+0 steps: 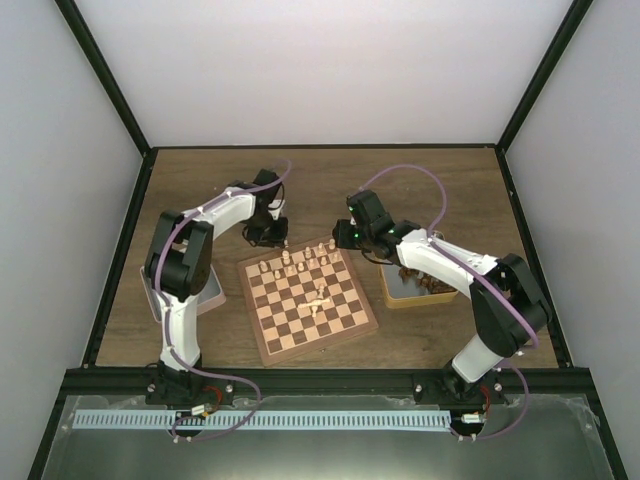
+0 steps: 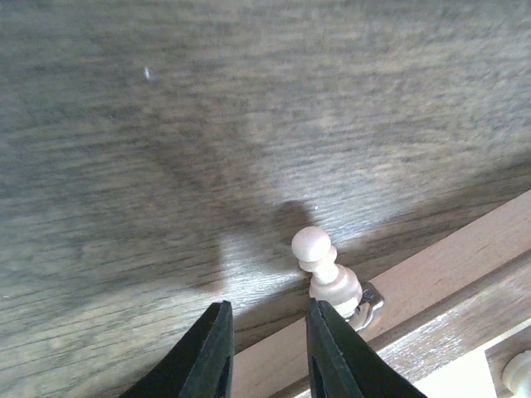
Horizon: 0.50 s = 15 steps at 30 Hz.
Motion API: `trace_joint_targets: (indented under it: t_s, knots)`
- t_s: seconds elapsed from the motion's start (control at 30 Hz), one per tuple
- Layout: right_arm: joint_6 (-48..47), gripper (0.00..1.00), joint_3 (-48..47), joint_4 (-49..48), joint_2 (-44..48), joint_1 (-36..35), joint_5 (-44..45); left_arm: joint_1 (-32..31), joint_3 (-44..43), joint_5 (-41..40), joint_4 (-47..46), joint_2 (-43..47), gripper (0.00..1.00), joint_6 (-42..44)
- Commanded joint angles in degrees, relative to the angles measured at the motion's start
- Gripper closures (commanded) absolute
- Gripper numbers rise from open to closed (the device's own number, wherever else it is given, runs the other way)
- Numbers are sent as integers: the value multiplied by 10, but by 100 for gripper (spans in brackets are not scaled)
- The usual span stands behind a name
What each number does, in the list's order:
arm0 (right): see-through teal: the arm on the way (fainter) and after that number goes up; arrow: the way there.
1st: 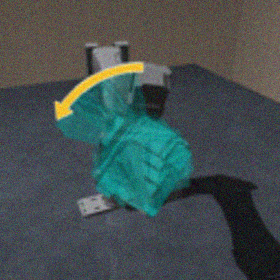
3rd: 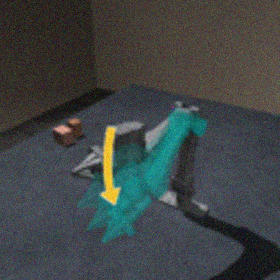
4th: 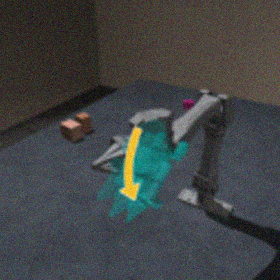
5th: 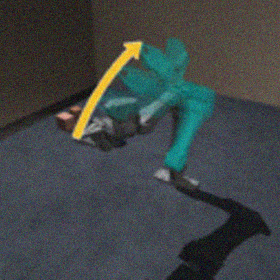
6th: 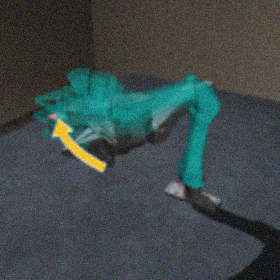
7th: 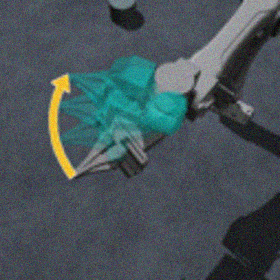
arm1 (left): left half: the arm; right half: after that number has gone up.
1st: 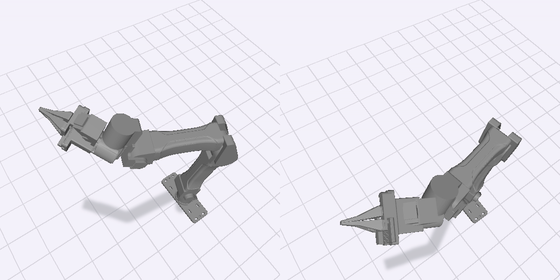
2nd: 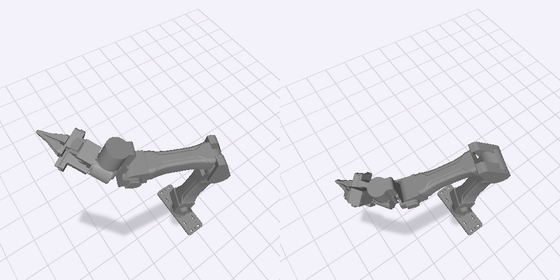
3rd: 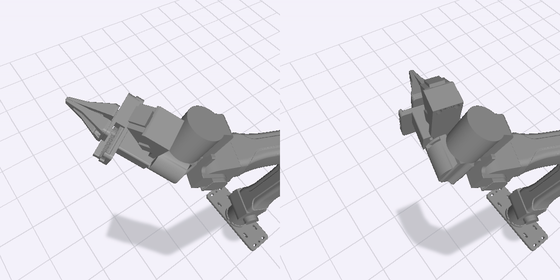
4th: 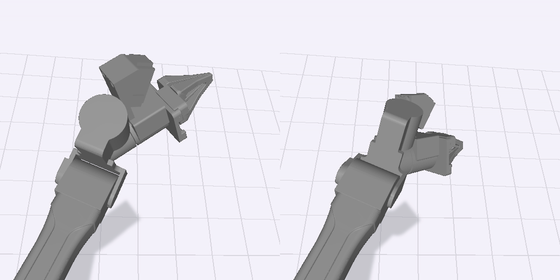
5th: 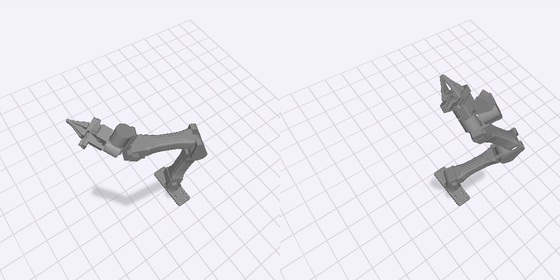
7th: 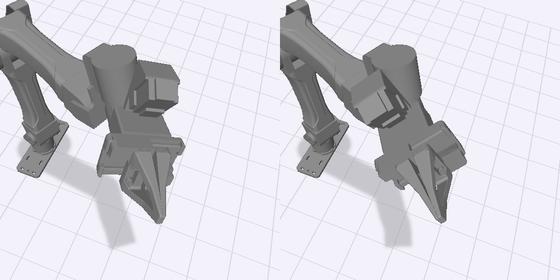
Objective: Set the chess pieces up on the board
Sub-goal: Pick up the chess piece at the center of the board.
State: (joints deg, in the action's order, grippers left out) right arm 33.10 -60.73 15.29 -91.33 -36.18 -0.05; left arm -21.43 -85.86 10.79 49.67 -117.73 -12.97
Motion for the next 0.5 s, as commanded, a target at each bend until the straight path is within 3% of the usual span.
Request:
trace_joint_targets:
  t_s: [0.0,0.27,0.47]
  knots:
    - [1,61,-22,-3,-7,4,-6,-3,0,-28,-42,40,71,-46]
    - [2,61,-49,26,-27,4,-18,-4,53,-33,-129,87,70,-150]
    - [13,62,-73,55,-52,4,-30,-21,66,-21,-125,68,71,-177]
